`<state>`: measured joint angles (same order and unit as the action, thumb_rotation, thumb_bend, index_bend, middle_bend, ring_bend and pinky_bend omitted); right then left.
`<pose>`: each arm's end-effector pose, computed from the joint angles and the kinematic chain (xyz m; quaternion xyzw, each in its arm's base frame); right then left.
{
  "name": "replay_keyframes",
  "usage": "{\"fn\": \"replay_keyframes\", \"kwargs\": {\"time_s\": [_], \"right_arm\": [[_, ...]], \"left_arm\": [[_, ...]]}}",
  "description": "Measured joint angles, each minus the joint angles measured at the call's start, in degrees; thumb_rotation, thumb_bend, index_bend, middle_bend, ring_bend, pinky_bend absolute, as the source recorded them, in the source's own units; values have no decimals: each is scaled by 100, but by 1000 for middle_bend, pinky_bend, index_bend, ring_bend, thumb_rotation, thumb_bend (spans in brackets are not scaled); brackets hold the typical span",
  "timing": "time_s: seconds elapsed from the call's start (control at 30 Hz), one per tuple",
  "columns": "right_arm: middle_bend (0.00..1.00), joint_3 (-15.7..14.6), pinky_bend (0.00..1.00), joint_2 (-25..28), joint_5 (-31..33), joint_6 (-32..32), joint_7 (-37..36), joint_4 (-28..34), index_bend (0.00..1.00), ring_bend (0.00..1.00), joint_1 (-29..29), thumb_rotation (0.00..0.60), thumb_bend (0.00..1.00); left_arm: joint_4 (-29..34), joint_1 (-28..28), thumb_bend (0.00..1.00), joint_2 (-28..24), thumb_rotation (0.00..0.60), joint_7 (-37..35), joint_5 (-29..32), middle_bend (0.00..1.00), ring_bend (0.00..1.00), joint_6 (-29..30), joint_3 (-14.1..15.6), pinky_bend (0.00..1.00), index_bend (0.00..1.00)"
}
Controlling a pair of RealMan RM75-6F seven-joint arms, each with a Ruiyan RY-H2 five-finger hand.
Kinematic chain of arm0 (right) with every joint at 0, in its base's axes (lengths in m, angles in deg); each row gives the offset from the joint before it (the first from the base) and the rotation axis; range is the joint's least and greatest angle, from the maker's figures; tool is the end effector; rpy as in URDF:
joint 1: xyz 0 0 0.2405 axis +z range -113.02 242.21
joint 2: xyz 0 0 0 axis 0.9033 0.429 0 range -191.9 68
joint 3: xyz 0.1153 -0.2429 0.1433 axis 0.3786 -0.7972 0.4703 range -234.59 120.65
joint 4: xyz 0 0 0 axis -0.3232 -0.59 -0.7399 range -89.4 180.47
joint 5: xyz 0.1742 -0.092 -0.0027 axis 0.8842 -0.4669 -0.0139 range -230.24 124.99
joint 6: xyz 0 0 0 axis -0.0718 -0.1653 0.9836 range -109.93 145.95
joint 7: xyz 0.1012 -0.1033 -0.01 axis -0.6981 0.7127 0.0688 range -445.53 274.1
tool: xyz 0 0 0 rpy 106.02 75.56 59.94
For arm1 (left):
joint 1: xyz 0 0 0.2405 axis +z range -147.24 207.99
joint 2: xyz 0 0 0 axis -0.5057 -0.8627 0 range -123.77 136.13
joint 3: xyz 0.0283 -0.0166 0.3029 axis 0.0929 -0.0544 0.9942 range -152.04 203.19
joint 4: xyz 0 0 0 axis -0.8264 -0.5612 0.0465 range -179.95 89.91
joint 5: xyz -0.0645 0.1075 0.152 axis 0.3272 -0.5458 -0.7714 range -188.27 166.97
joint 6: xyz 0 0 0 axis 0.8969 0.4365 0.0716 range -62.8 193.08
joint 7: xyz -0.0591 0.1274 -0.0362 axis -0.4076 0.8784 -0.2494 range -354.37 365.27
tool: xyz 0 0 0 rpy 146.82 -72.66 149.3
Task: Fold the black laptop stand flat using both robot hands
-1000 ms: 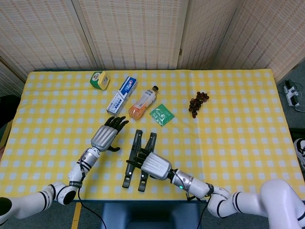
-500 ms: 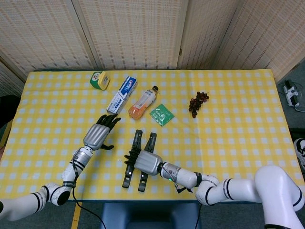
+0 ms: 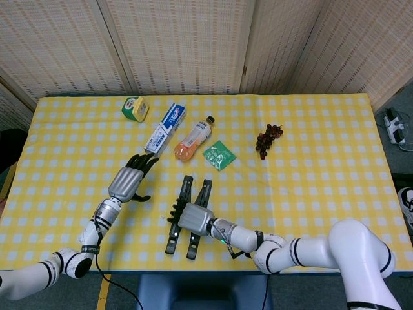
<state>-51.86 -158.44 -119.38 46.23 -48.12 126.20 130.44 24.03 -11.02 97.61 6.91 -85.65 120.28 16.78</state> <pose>-0.0589 -0.3534 -0.1102 0.9524 -0.0864 0.2110 0.2023 -0.2204 0.3967 -0.0002 -0.7275 -0.3761 -0.3982 0.4133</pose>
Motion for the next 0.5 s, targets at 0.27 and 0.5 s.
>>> {"fn": "replay_keyframes", "kwargs": {"time_s": [0.27, 0.5], "right_arm": [[202, -171, 0, 19, 185, 195, 60, 39, 61, 93, 128, 600, 242], [315, -270, 0, -45, 28, 430, -48, -19, 200, 179, 120, 600, 242]], "left_arm": [[-13, -5, 176, 27, 600, 10, -14, 0, 0, 14, -4, 0, 0], [-16, 15, 176, 22, 600, 7, -5, 0, 0, 23, 0, 0, 0]]}}
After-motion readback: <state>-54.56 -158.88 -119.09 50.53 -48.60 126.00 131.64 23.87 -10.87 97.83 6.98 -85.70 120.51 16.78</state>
